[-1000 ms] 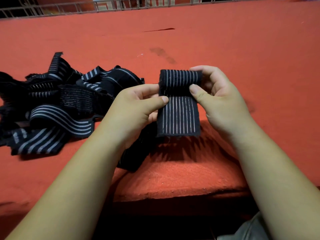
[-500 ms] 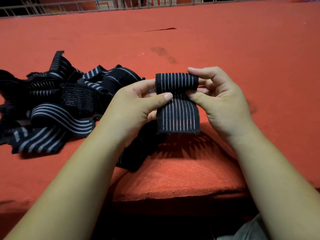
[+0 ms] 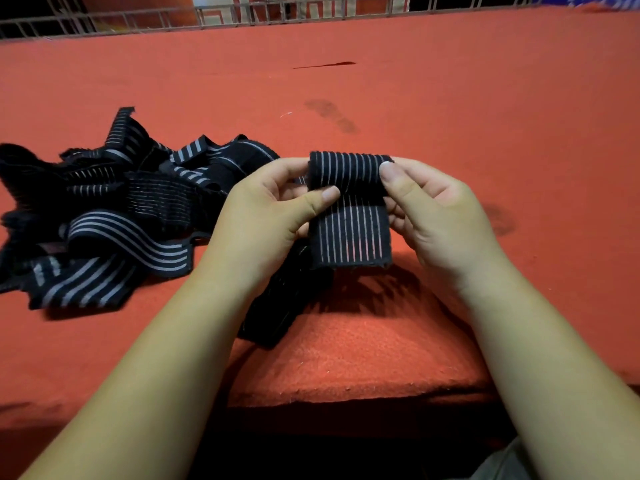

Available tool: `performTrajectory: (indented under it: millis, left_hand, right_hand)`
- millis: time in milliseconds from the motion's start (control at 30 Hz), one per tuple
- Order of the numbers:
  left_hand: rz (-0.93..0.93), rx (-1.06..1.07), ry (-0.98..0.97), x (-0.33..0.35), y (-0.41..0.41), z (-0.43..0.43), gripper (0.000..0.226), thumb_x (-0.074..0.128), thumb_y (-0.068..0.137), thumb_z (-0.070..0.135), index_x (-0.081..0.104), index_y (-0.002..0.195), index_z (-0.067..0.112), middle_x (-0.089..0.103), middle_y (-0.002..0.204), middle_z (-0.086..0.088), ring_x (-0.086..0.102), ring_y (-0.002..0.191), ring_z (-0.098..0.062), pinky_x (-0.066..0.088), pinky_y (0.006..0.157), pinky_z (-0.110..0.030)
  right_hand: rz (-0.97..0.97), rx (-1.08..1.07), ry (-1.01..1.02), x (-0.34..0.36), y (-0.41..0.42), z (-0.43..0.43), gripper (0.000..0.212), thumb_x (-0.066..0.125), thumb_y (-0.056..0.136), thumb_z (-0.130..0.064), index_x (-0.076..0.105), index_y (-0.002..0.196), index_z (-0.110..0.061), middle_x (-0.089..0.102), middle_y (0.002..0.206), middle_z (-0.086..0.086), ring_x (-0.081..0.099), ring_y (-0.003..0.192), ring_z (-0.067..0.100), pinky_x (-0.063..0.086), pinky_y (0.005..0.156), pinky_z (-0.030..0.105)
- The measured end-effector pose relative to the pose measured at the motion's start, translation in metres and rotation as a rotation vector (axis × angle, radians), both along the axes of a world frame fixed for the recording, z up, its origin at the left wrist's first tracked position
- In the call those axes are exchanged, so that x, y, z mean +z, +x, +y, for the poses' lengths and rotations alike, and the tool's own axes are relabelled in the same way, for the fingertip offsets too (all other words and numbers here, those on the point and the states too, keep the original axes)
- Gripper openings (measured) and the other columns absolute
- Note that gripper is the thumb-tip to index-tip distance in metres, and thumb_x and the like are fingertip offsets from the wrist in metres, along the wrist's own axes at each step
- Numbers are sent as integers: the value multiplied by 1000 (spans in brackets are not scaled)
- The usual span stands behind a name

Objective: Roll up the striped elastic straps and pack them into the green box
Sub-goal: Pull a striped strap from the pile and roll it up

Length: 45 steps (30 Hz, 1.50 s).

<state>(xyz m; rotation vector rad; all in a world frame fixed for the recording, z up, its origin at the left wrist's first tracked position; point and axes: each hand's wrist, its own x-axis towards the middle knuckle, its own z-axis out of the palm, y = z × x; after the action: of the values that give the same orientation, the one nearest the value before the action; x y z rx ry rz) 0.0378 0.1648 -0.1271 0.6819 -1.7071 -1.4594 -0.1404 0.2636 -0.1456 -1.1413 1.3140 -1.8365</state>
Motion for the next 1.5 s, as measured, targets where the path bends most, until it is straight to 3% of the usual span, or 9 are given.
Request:
performTrajectory:
  millis: [200, 367, 567, 667, 833, 1033, 1200, 1333, 1500]
  left_hand:
    - [-73, 15, -45, 4, 0, 6, 18, 76, 101, 29, 82, 117, 21, 84, 107, -1, 81, 103, -22, 64, 94, -46]
    - [-9, 41, 22, 1, 2, 1, 39, 84, 91, 10, 76, 128, 19, 83, 111, -3, 79, 109, -19, 62, 94, -39]
    - [-2, 58, -74, 3, 1, 4, 48, 85, 88, 2, 74, 130, 23, 83, 109, -4, 80, 103, -20, 66, 91, -42]
    - [16, 67, -69, 1, -3, 7, 51, 84, 92, 8, 72, 139, 22, 82, 117, 0, 78, 112, -15, 63, 100, -40]
    - [5, 43, -96, 0, -9, 13, 28, 69, 106, 18, 78, 131, 23, 81, 122, 5, 75, 120, -16, 55, 111, -47]
    - [-36, 61, -75, -1, -15, 18, 28, 75, 100, 13, 76, 128, 21, 83, 109, 10, 77, 106, -4, 63, 90, -28]
    - [-60, 19, -21, -5, -23, 27, 28, 77, 99, 17, 74, 127, 19, 81, 110, 4, 77, 108, -11, 63, 95, -34]
    - [-135, 22, -101, -8, -33, 31, 30, 79, 98, 16, 74, 126, 26, 82, 113, 2, 79, 108, -20, 62, 99, -51]
    - [-177, 98, -173, -14, -55, 42, 38, 84, 89, 7, 75, 117, 30, 81, 109, 11, 76, 101, -5, 59, 89, -31]
  right_hand:
    - [104, 15, -58, -3, -6, -1, 35, 70, 102, -9, 70, 136, -14, 76, 127, 11, 70, 118, 21, 55, 109, 42]
    - [148, 57, -35, -3, -6, 1, 46, 68, 99, 3, 68, 140, -19, 77, 122, -2, 70, 115, 10, 53, 103, 27]
    - [76, 24, -8, -3, -5, 1, 39, 73, 101, -18, 70, 140, -24, 77, 129, 1, 70, 127, 21, 50, 116, 48]
    - [169, -84, -3, -4, -5, 0, 37, 73, 102, -20, 71, 138, -21, 76, 132, -4, 69, 127, 14, 49, 117, 47]
    - [121, -159, -70, -4, -2, -3, 38, 68, 102, -2, 63, 139, -8, 73, 123, 1, 69, 110, -1, 53, 96, 18]
    - [225, -128, -24, -3, -17, 9, 35, 68, 101, 1, 67, 133, -14, 74, 119, -2, 70, 110, 3, 54, 96, 21]
    - [337, -151, 33, -1, -34, 25, 42, 71, 98, 1, 70, 128, -29, 75, 119, -12, 73, 107, 9, 58, 98, 30]
    - [358, -128, 100, -1, -44, 35, 44, 72, 97, 2, 69, 128, -29, 73, 122, -3, 76, 103, 25, 61, 96, 36]
    - [314, -141, 230, 0, -62, 48, 27, 71, 103, -15, 65, 128, -24, 76, 114, 1, 77, 84, 19, 61, 82, 33]
